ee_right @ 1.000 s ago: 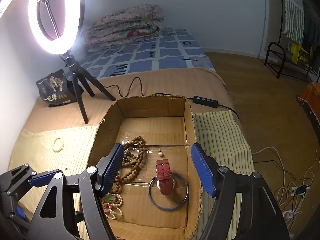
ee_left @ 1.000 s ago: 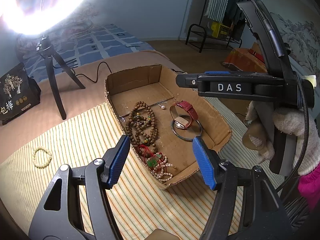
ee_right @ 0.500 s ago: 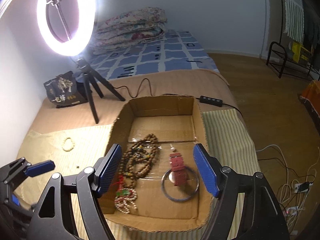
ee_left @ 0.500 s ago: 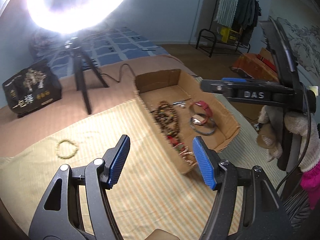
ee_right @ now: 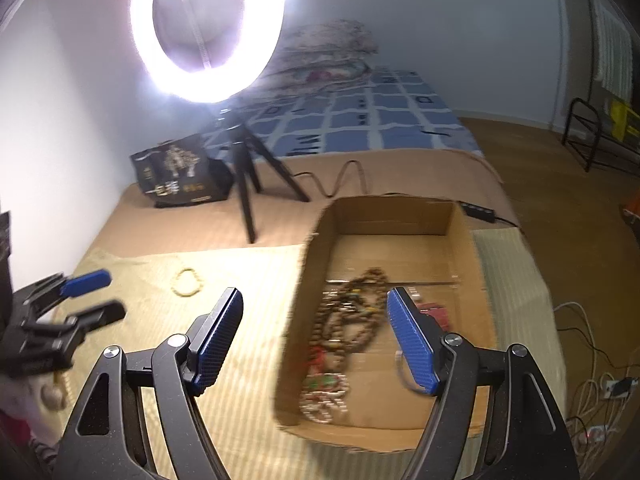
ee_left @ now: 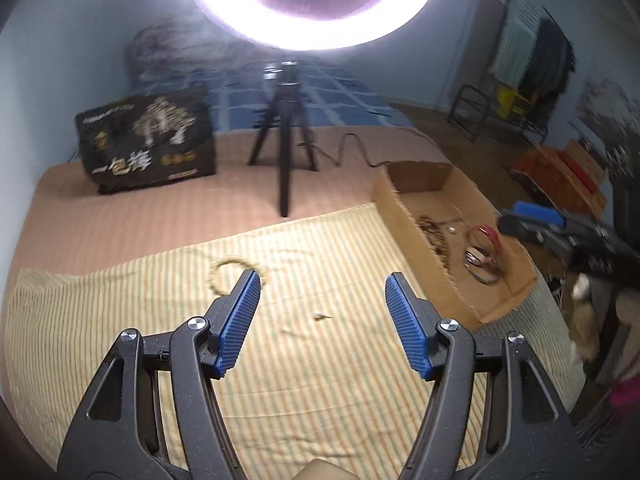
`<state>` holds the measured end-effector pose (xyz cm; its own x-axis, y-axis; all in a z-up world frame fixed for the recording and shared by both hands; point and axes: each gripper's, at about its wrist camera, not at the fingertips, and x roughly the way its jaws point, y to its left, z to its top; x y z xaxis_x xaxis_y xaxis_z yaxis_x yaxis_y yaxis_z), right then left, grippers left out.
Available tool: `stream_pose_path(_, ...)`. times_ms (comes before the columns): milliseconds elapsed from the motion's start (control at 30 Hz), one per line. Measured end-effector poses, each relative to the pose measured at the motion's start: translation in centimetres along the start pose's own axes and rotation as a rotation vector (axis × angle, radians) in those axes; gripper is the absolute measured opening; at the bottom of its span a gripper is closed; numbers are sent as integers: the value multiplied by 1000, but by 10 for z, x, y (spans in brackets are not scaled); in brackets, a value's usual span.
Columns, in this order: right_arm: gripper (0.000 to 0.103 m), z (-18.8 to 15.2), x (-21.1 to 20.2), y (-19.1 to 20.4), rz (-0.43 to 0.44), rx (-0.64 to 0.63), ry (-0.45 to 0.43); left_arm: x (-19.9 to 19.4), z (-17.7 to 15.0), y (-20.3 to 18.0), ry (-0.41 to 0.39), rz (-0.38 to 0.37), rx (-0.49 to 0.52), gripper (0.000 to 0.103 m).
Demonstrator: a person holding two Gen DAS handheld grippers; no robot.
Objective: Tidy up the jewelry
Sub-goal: 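Move the left tool to the cream bead bracelet while the right tool approaches the other pearl earring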
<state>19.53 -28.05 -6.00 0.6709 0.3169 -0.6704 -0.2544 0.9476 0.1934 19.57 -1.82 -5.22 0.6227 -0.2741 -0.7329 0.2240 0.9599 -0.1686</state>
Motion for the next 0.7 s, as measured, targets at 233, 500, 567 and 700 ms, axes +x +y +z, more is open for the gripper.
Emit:
stream_pose_path(233, 74, -7, 15, 44, 68, -70, 27, 8, 0, 39, 9, 66, -45, 67)
stream_pose_path(500, 74, -25, 50, 81, 102, -140, 105, 30, -3, 81, 51, 94, -141, 67)
stream_pose_path(567, 74, -30, 60, 89, 105, -155, 124, 36, -4, 86, 64, 96, -148, 67)
stream_pose_path(700, 74, -39, 76, 103, 89, -192, 154, 53, -6, 90, 93, 103, -143, 67)
